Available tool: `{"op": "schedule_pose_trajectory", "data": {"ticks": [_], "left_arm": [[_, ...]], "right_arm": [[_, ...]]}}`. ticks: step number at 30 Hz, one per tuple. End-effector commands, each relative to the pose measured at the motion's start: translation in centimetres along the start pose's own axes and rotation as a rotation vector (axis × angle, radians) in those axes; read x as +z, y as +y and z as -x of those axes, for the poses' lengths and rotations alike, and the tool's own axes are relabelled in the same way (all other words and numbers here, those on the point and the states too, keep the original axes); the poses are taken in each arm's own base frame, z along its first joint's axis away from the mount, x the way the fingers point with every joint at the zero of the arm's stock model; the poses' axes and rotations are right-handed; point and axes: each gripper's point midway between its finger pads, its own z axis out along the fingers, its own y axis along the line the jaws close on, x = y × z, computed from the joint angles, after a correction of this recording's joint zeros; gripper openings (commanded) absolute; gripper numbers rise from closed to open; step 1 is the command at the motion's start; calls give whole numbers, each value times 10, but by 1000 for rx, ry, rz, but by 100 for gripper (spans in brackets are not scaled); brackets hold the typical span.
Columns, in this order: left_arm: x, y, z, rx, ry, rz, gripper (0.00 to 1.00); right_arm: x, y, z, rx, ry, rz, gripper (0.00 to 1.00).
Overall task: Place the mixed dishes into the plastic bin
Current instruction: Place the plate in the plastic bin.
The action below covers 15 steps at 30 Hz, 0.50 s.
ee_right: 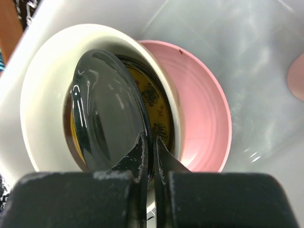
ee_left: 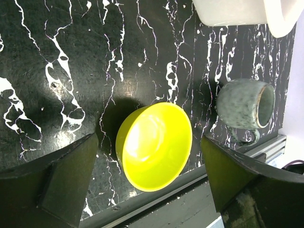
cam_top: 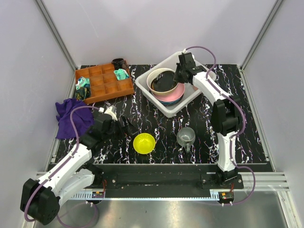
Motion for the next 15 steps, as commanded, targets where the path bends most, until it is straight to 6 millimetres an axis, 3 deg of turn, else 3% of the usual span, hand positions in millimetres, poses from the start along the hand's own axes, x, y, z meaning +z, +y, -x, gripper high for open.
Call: {"op": "schedule_pose_trajectory", "data": {"ticks": [1,9,10,15], "left_arm": [[1,-8,11,31,-39,-27,92],[2,-4,7,24,-30,-19,92],[3,-3,5,25,-26,-17,92],[4,-2,3,26,-18,-19,91]], "right_arm": [[-3,4,23,-17,-56,-2,1],[-2,3,21,-17,-52,-2,26],[-4,4,22,-17,-55,-1,34],[-15,3,31,-37,-82,-4,50]]}}
